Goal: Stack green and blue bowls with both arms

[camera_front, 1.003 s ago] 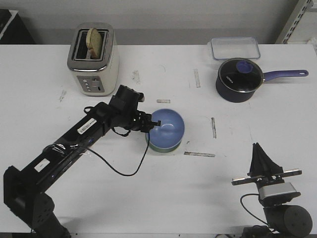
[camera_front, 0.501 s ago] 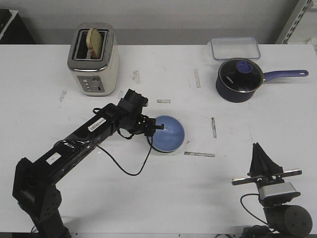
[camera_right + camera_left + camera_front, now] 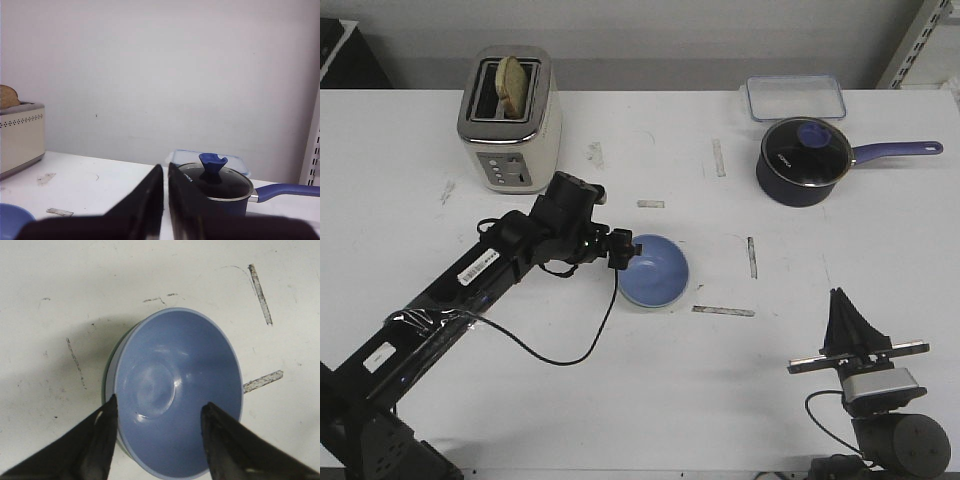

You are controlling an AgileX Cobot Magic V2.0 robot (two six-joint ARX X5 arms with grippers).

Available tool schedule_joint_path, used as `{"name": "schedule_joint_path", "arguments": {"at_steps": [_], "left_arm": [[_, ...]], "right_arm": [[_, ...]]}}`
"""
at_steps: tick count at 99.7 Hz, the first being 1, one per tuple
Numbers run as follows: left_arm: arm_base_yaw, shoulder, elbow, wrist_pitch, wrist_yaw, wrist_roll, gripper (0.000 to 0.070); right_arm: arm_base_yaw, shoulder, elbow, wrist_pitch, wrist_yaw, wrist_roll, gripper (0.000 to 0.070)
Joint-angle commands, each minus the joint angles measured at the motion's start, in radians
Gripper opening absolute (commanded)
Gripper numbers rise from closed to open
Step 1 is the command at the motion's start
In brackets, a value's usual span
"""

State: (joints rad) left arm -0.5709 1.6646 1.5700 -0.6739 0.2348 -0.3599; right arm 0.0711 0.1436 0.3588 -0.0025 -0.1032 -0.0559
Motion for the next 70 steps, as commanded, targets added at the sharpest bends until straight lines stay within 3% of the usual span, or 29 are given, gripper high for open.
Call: {"name": "schedule_joint_path", "arguments": {"at_steps": [1, 15, 38, 51, 56, 66, 70], "left_arm": [[-0.004, -0.018, 0.011, 0.019, -0.004, 0.081, 0.0328], [-0.005, -0.105, -0.095, 0.180, -0.005, 0.194, 0.0327], [0.037, -0.283, -0.338, 0.469, -0.008, 0.279, 0.0321], [0.073, -0.387, -0.479, 0.605, -0.081, 0.339, 0.0309], [0.087, -0.426, -0.528, 0.642, -0.128, 0.351, 0.0260], [0.113, -0.503, -0.616, 0.687, -0.209, 0.352, 0.0087], [0.123, -0.525, -0.638, 0.692, -0.222, 0.352, 0.0061]], "right_arm": [[0.000, 0.000, 0.002, 0.010, 0.001, -0.009, 0.0004], [0.000, 0.000, 0.002, 0.010, 0.002, -0.009, 0.0004], [0.000, 0.000, 0.002, 0.010, 0.001, -0.009, 0.0004], [0.000, 0.000, 0.002, 0.010, 0.001, -0.009, 0.0004], [0.000, 0.000, 0.002, 0.010, 0.001, -0.009, 0.0004], [0.000, 0.000, 0.002, 0.010, 0.001, -0.009, 0.0004], [0.000, 0.000, 0.002, 0.010, 0.001, -0.009, 0.0004]]}}
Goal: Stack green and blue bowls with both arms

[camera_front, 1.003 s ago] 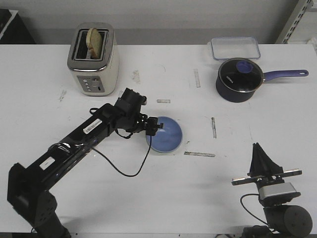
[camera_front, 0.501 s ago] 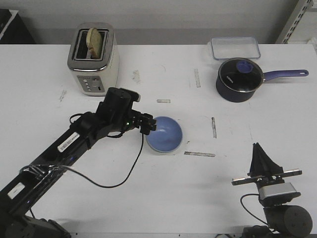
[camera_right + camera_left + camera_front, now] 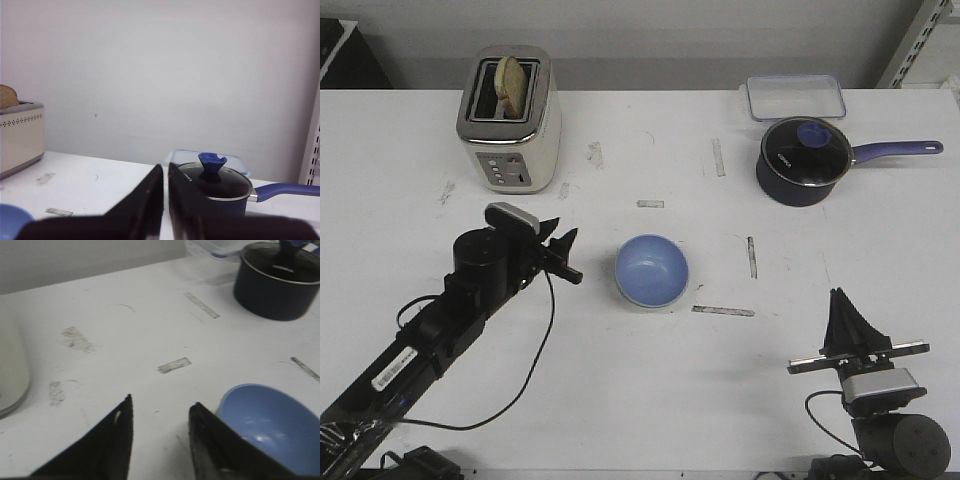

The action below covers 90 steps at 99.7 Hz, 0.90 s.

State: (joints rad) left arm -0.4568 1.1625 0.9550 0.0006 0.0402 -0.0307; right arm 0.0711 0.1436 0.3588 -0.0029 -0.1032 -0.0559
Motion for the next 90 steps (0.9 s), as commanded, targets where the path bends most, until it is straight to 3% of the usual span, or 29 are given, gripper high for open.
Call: {"name": "schedule_joint_path", "arguments": {"at_steps": [1, 55, 90], "left_arm": [[0.012, -0.029, -0.029, 0.018, -0.028, 0.023, 0.0057], [0.333, -0.463, -0.358, 0.052, -0.050, 0.023, 0.0001], [0.406, -0.841, -0.568, 0.023, -0.064, 0.023, 0.0001]], "right_arm": [[0.000, 0.000, 0.002, 0.010, 0.001, -0.009, 0.0004], [0.000, 0.000, 0.002, 0.010, 0.001, -0.009, 0.0004], [0.000, 0.000, 0.002, 0.010, 0.001, -0.009, 0.0004]]}}
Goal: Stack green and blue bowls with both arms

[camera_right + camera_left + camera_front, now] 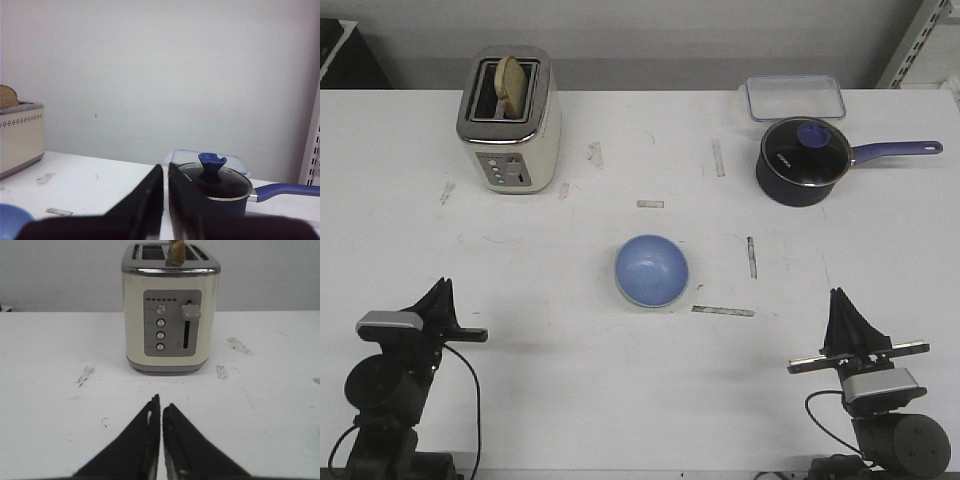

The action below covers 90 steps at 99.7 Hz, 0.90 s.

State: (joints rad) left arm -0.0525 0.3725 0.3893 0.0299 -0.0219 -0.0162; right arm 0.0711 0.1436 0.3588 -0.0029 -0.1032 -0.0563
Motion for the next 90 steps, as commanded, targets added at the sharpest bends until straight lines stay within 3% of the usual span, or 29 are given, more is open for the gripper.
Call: {"name": "schedule_joint_path", "arguments": {"at_steps": [1, 58, 90], "left_arm": [[0.001, -0.060, -0.003, -0.012, -0.002, 0.008, 0.0001], [0.000, -0.326, -0.013, -0.084, -0.004, 0.017, 0.0001], [0.000, -0.341, -0.177, 0.029, -0.027, 0.016, 0.0001]], "right_arm": [[0.000, 0.000, 0.002, 0.010, 0.001, -0.008, 0.0004], [0.000, 0.000, 0.002, 0.010, 0.001, -0.008, 0.0004], [0.000, 0.000, 0.002, 0.010, 0.001, -0.008, 0.0004]]}}
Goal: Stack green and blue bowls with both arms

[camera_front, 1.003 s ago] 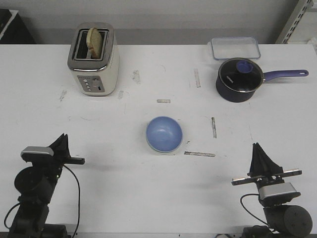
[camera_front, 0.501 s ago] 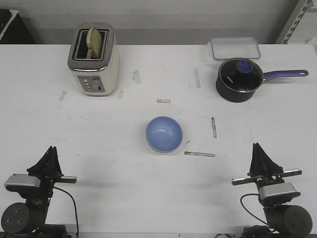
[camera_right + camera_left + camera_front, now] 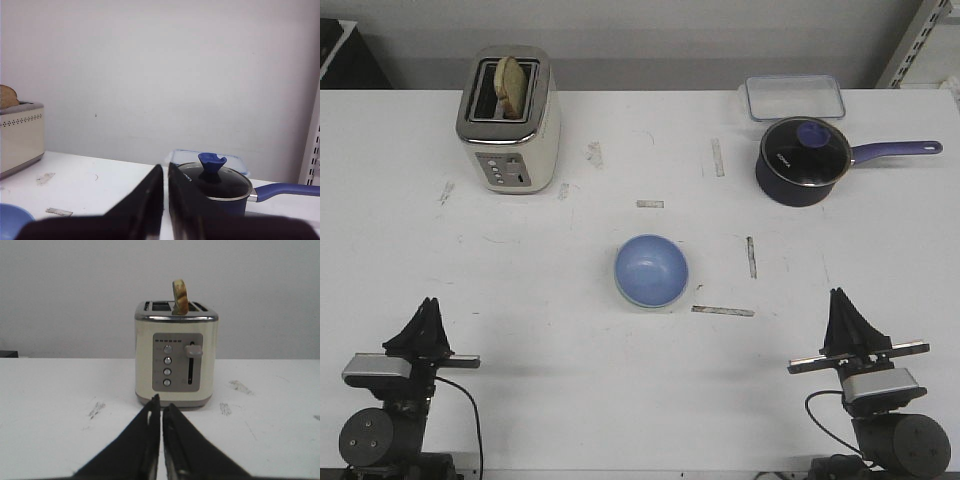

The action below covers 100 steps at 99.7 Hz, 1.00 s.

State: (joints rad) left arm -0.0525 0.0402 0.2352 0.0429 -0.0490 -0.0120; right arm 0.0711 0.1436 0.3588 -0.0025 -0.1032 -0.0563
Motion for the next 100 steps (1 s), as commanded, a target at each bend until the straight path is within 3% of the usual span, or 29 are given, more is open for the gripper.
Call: {"name": "schedule_joint_path", "arguments": {"at_steps": [1, 18, 41, 100], "left_arm": [[0.000, -0.010, -0.028, 0.016, -0.001, 0.011, 0.0001], [0.000, -0.037, -0.117, 0.029, -0.001, 0.012, 0.0001], [0.000, -0.037, -0.222, 0.163, 0.000, 0.011, 0.0001], [0.000, -0.037, -0.223, 0.138, 0.000, 0.011, 0.0001]], "right_arm": [[0.000, 0.000, 0.002, 0.010, 0.001, -0.008, 0.0004], [0.000, 0.000, 0.002, 0.010, 0.001, -0.008, 0.0004], [0.000, 0.000, 0.002, 0.010, 0.001, -0.008, 0.0004], [0.000, 0.000, 0.002, 0.010, 0.001, -0.008, 0.0004]]}}
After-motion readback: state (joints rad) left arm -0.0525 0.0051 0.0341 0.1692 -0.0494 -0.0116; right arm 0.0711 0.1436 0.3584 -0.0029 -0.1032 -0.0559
